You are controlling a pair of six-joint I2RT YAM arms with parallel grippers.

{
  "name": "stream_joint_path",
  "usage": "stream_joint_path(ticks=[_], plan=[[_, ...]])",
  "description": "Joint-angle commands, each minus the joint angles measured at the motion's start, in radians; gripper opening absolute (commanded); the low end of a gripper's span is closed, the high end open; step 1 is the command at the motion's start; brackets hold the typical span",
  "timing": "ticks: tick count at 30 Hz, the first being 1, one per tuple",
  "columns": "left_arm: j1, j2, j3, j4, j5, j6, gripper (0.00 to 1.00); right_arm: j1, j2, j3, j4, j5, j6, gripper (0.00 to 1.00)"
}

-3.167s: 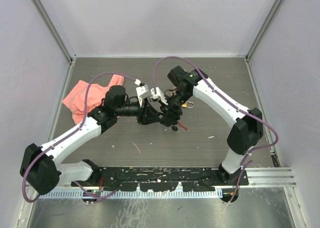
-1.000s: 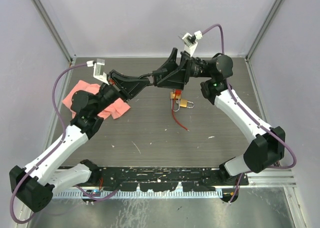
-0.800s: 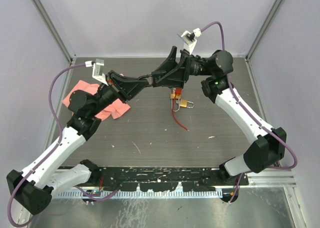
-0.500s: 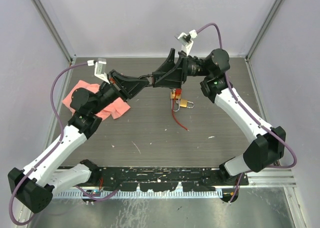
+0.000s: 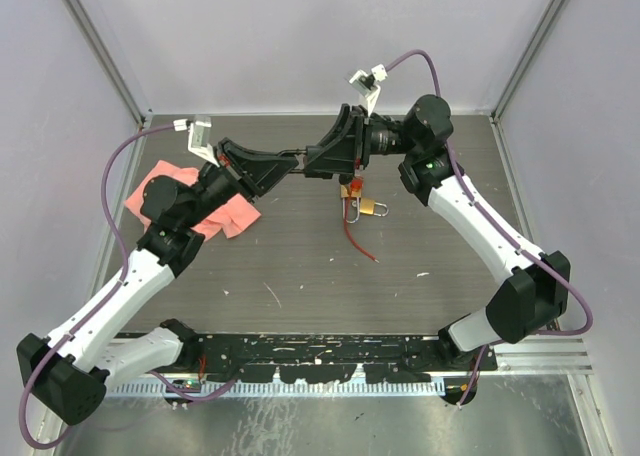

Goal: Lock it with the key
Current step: Adjust the lock.

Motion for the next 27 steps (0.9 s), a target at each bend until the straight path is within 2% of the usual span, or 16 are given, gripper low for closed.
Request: stream_joint_path(ticks=[1, 4, 5, 8, 9, 12, 13, 16, 18, 20, 23, 27], plan=[[-0.004, 0.005, 0.017, 0.102, -0.052, 0.017, 0.00, 0.046, -0.011, 0.060, 0.017, -0.018, -0.009, 0.32], [-0.003, 0.005, 0.013, 0.095, -0.050, 0.023, 0.00, 0.047, -0.009, 0.069, 0.025, -0.030, -0.009, 0.06], [-0.004, 0.005, 0.012, 0.091, -0.046, 0.028, 0.00, 0.046, -0.010, 0.070, 0.033, -0.034, -0.009, 0.02], [-0.004, 0.005, 0.010, 0.085, -0.028, 0.048, 0.01, 0.044, -0.016, 0.072, 0.038, -0.046, -0.027, 0.01], [-0.004, 0.002, 0.007, 0.085, -0.018, 0.057, 0.06, 0.041, -0.018, 0.072, 0.032, -0.047, -0.035, 0.01], [-0.004, -0.032, -0.018, 0.052, -0.024, 0.094, 0.49, 0.020, -0.024, 0.069, 0.025, -0.058, -0.050, 0.01], [-0.005, -0.050, -0.031, 0.034, -0.032, 0.112, 0.59, 0.013, -0.027, 0.067, 0.022, -0.062, -0.055, 0.01], [-0.003, -0.137, -0.067, -0.045, -0.062, 0.185, 0.82, -0.001, -0.039, 0.067, -0.024, -0.081, -0.102, 0.01], [0.002, -0.193, -0.069, -0.134, -0.074, 0.242, 0.91, -0.001, -0.047, 0.078, -0.132, -0.089, -0.207, 0.01], [0.014, -0.236, -0.054, -0.229, -0.057, 0.278, 0.94, -0.001, -0.051, 0.096, -0.265, -0.099, -0.325, 0.01], [0.032, -0.254, 0.000, -0.385, 0.023, 0.293, 0.93, 0.000, -0.057, 0.124, -0.468, -0.101, -0.521, 0.01], [0.046, -0.204, 0.051, -0.459, 0.185, 0.263, 0.88, -0.001, -0.067, 0.130, -0.552, -0.109, -0.606, 0.01]])
